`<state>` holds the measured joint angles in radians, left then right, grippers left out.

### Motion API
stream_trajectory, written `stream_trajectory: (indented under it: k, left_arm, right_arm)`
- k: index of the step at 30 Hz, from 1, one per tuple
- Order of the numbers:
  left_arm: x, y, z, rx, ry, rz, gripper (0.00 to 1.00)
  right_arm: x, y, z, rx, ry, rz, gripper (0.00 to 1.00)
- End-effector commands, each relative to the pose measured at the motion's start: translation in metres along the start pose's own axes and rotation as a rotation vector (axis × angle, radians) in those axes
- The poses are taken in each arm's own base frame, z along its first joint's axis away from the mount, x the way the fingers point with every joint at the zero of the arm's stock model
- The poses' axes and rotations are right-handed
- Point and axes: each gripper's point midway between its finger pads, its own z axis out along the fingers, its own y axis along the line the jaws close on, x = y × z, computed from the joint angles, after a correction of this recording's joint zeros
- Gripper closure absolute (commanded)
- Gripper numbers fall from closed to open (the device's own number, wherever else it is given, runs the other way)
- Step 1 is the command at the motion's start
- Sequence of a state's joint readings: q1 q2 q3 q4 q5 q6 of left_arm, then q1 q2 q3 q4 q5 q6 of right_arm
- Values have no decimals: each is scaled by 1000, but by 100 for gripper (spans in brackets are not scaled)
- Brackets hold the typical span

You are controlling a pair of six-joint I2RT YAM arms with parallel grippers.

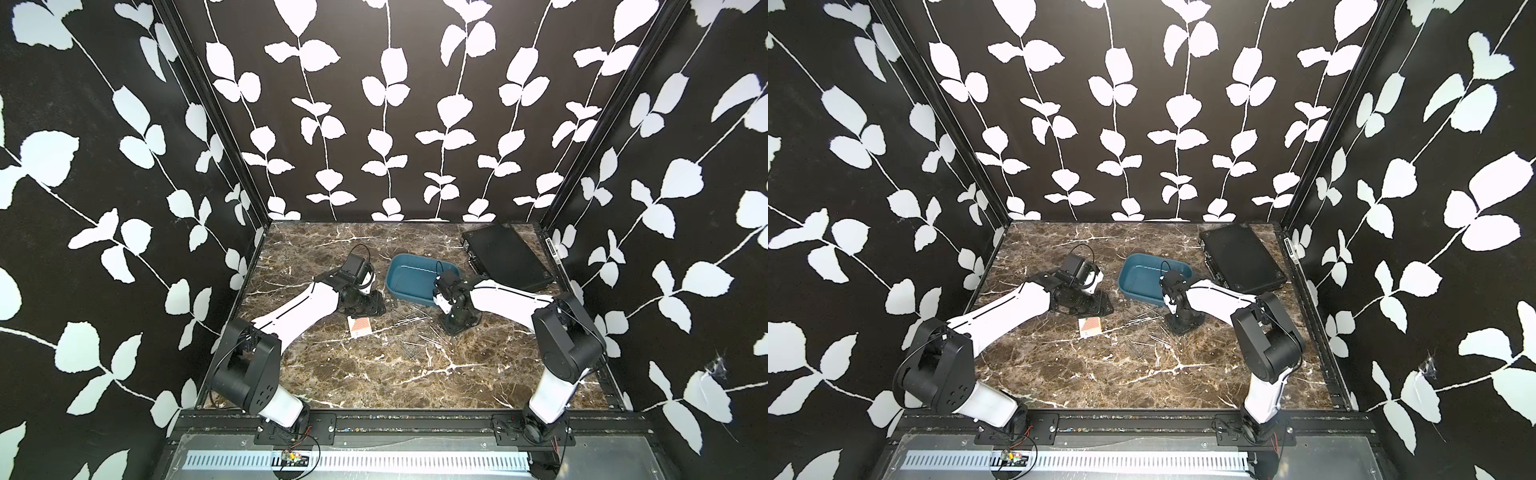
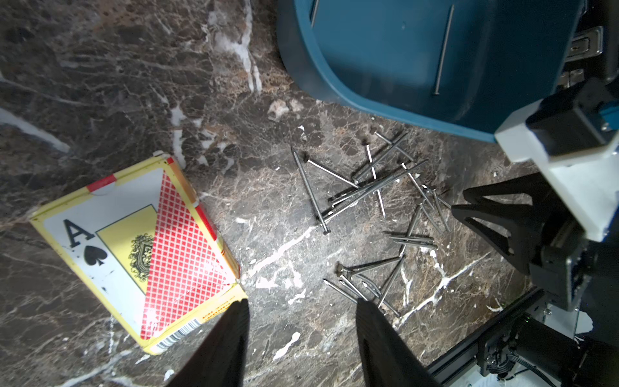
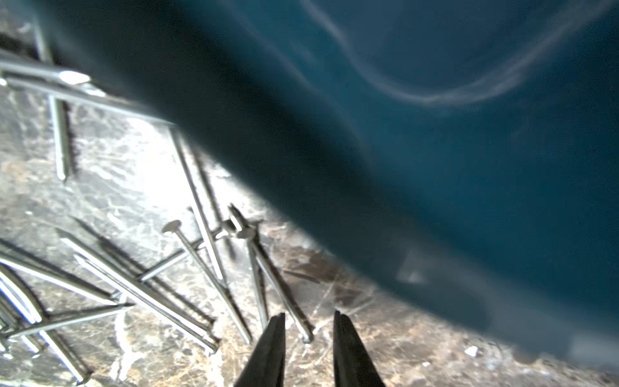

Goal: Put the nails on the desktop into the storage box
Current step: Pick up the nail from the center of the board.

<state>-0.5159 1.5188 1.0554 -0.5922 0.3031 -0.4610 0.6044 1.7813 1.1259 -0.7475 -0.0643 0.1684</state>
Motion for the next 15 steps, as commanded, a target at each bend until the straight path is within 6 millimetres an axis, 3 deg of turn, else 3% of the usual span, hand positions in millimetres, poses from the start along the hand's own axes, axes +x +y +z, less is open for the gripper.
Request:
stream_trajectory:
  k: [1, 15]
  left_arm:
    - [-2, -5, -5, 20, -14, 13, 46]
    - [-2, -5, -2, 20, -7, 6, 46]
  right_arm:
    - [17, 2, 10, -2, 66, -22, 73]
    - [17, 1, 24, 35, 83, -47, 75]
